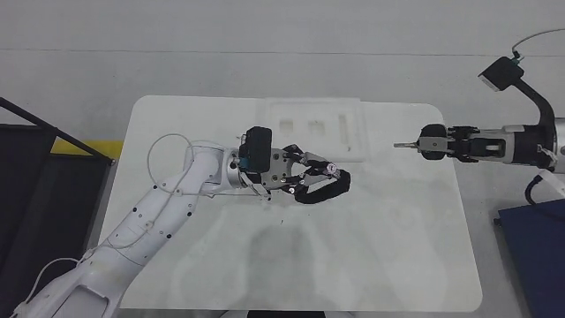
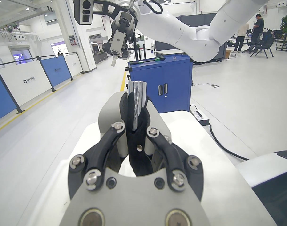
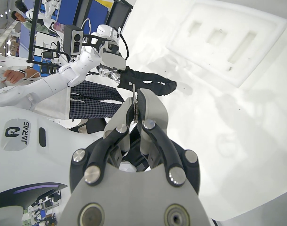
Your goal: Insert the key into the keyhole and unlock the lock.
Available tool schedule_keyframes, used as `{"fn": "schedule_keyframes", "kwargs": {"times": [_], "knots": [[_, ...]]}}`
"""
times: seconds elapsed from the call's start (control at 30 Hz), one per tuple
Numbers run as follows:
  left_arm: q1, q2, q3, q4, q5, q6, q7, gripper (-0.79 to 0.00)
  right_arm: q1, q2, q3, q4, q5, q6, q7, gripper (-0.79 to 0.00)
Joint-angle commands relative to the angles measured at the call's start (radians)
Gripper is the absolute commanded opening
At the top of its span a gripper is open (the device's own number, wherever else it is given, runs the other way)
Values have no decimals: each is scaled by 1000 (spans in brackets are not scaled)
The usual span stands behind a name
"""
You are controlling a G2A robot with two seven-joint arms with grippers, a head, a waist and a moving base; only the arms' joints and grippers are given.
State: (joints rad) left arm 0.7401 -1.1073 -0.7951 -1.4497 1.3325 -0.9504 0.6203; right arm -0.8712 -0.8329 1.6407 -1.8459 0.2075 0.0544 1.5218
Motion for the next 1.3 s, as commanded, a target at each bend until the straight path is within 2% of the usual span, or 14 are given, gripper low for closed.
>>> {"fn": "schedule_keyframes", "kwargs": {"times": [0.0,0.07,0.3,0.87,1.03,1.27], "knots": [[-20,-11,19,9,15,14,12,-785,0,5,19,-7,2,27,-16,-785],[-39,-23,39,22,33,25,26,-785,-4,6,34,-7,6,46,-52,-785],[-96,-64,93,82,53,67,107,-785,-4,6,34,-7,6,46,-52,-785],[-96,-64,93,82,53,67,107,-785,-18,8,24,-22,-12,46,-51,-785],[-60,-65,77,62,27,125,46,-785,0,27,-8,-68,-75,54,14,-785],[-82,-94,110,98,54,171,23,-785,58,80,-92,-148,-86,123,14,-785]]}}
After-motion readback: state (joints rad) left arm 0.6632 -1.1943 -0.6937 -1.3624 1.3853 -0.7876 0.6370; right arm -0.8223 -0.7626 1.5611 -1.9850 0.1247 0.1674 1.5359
